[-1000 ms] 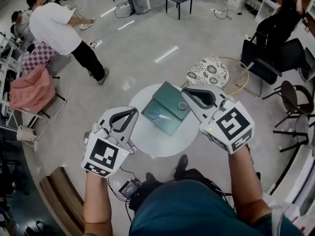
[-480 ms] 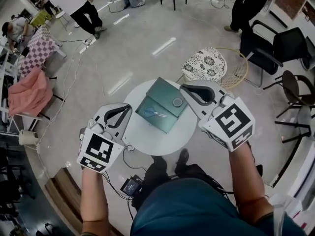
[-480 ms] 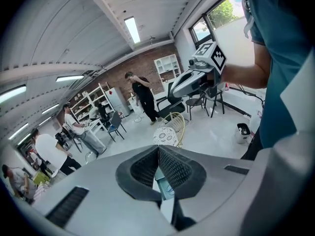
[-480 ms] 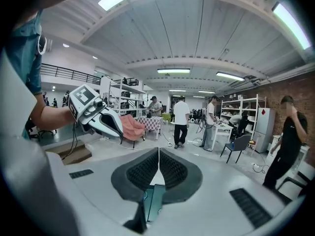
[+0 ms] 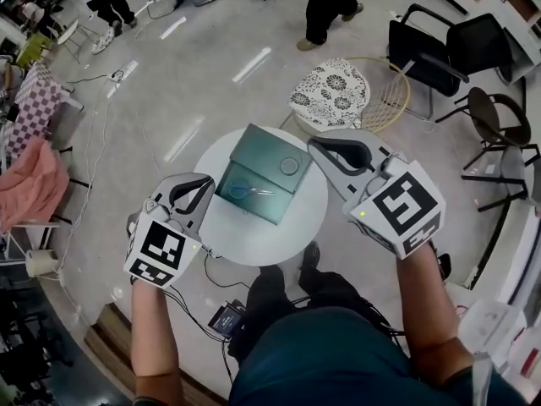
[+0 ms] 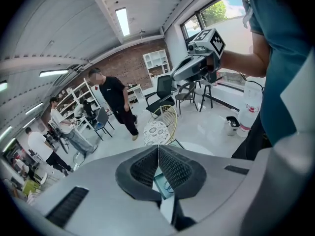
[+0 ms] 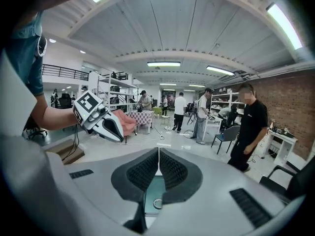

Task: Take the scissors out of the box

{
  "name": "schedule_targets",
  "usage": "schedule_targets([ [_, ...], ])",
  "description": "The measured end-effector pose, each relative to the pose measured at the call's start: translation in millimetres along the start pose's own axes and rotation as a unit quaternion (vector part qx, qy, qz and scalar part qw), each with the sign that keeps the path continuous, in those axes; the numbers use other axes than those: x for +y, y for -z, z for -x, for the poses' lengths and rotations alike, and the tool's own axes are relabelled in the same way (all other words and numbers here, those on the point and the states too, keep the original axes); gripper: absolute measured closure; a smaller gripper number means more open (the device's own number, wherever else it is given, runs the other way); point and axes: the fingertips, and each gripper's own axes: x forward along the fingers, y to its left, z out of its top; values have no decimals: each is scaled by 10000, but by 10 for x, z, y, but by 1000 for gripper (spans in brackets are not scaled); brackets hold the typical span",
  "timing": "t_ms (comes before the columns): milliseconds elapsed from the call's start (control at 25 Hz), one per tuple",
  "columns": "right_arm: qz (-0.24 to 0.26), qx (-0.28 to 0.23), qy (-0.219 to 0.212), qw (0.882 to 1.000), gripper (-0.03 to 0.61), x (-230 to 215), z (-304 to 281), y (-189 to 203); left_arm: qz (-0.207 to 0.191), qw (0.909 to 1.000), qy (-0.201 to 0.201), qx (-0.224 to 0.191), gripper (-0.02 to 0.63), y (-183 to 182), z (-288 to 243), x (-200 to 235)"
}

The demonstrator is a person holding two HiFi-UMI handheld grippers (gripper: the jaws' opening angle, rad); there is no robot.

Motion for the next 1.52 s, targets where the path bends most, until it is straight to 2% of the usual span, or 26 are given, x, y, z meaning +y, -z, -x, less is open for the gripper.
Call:
schedule_targets([
  [480, -298, 419, 154, 9986, 540, -102, -454, 562, -94, 9971, 706, 268, 594, 662, -779, 57],
  [800, -486, 676, 231, 9963, 540, -171, -778, 924, -61, 9937, 1016, 475, 592, 1118, -1273, 73],
  [1360, -861, 980, 254, 9911, 540, -204, -1136, 1629, -288, 9808, 1613, 1062, 591, 1920, -2039, -106],
  [1520, -1003, 1131, 336, 9879, 540, -252, -1204, 1798, -374, 9764, 1758, 1198, 568, 2100, -2255, -141],
])
